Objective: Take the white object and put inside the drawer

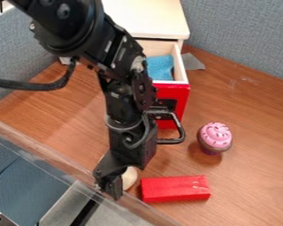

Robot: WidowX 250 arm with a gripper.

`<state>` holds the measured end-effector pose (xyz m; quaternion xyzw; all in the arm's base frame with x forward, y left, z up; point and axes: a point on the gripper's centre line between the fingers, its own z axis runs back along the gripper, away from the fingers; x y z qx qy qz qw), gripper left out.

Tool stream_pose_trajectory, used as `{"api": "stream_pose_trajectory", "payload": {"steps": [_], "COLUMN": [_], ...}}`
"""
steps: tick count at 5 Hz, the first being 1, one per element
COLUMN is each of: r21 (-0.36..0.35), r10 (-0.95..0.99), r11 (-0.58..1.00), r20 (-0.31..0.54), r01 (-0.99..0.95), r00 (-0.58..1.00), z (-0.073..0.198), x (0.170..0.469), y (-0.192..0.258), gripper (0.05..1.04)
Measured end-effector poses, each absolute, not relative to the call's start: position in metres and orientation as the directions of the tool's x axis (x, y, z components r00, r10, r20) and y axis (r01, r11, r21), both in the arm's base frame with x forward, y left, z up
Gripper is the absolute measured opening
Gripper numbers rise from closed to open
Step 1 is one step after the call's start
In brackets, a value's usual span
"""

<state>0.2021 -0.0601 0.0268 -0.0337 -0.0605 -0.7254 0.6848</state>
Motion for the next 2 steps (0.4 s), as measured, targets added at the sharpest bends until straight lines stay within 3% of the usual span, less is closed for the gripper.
{"api": "stream_pose_trajectory", "payload": {"steps": [1,2], "r21": [0.040,0.036], "r10": [-0.991,-0.990], "r11": [-0.040,-0.042], "r20": [0.127,0.133], "r01": [0.998,0.998], "r00": [-0.045,-0.046], "z": [0.0212,0.0179], "x": [0.2035,0.2038], "y": [-0.0592,-0.0605], "gripper": [0.950,0.779]}}
